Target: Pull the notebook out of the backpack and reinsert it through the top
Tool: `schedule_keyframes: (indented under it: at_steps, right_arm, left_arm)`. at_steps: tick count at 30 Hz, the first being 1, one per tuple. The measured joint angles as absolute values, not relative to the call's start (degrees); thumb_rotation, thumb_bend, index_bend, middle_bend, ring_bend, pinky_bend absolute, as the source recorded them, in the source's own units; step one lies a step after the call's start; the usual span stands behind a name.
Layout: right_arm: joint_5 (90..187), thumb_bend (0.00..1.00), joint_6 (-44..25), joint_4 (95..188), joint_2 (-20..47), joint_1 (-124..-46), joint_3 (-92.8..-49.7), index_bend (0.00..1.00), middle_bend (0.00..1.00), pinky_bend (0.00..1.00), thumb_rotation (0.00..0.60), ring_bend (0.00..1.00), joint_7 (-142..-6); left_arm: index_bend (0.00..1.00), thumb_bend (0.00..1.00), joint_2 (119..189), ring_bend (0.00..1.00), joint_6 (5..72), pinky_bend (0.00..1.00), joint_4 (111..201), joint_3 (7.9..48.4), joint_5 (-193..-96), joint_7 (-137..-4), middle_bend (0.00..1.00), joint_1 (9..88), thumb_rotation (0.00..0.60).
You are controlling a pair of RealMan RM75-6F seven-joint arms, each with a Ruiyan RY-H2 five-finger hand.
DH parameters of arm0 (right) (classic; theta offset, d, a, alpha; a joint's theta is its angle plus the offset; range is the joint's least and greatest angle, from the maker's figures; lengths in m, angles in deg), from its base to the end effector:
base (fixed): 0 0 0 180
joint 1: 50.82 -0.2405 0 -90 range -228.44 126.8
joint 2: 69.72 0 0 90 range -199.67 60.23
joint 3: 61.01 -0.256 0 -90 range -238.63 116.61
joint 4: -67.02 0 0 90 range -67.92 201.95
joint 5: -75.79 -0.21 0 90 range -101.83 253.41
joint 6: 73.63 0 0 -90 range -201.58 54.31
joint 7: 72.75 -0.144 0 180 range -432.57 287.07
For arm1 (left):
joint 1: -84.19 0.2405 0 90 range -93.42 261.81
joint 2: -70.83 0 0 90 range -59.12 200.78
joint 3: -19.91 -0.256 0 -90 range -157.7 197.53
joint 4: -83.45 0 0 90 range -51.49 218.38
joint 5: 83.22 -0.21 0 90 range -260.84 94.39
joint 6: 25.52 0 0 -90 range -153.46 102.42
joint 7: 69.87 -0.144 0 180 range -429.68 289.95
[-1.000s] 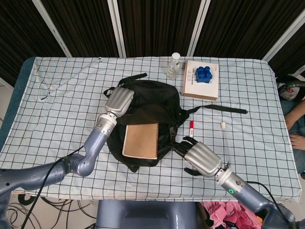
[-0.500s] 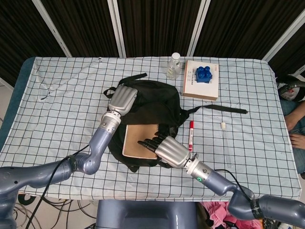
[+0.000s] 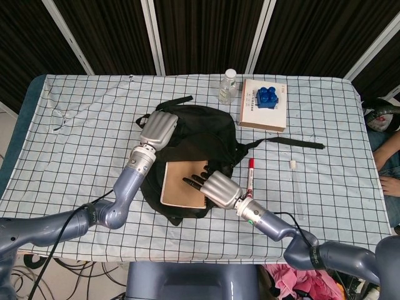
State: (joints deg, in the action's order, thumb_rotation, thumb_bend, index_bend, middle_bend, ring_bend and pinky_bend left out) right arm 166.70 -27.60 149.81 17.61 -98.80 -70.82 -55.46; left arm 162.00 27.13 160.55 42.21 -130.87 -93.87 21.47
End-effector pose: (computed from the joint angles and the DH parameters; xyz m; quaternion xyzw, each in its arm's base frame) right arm -0.0902 -0.3310 -0.0311 0.8682 -0.1515 0.3665 0.2983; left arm -0.0186 0.4326 0.0123 -0.7030 -0.3453 -0.4530 0.4258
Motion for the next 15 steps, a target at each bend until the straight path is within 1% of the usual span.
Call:
schedule_keyframes:
  at_steps: [11,15]
  right_arm:
    - [169.3,0.17,-28.2,144.0,20.5,-101.9,-67.9,0.08,0.18,0.19,0.600,0.26,-54.6]
    - [170.9,0.17,-26.9,141.6,22.1,-102.4,-67.1,0.08,0.18,0.19,0.600,0.25,-53.7]
  left_arm:
    - [0.68,0.47,160.8,0.51,27.3,0.42,162.1,41.3,-132.0,-92.9,0.68,21.8,0.600]
    - [0.68,0.47,159.9,0.51,27.8,0.42,163.3,41.0,-131.9,-93.3,0.68,22.1,0.600]
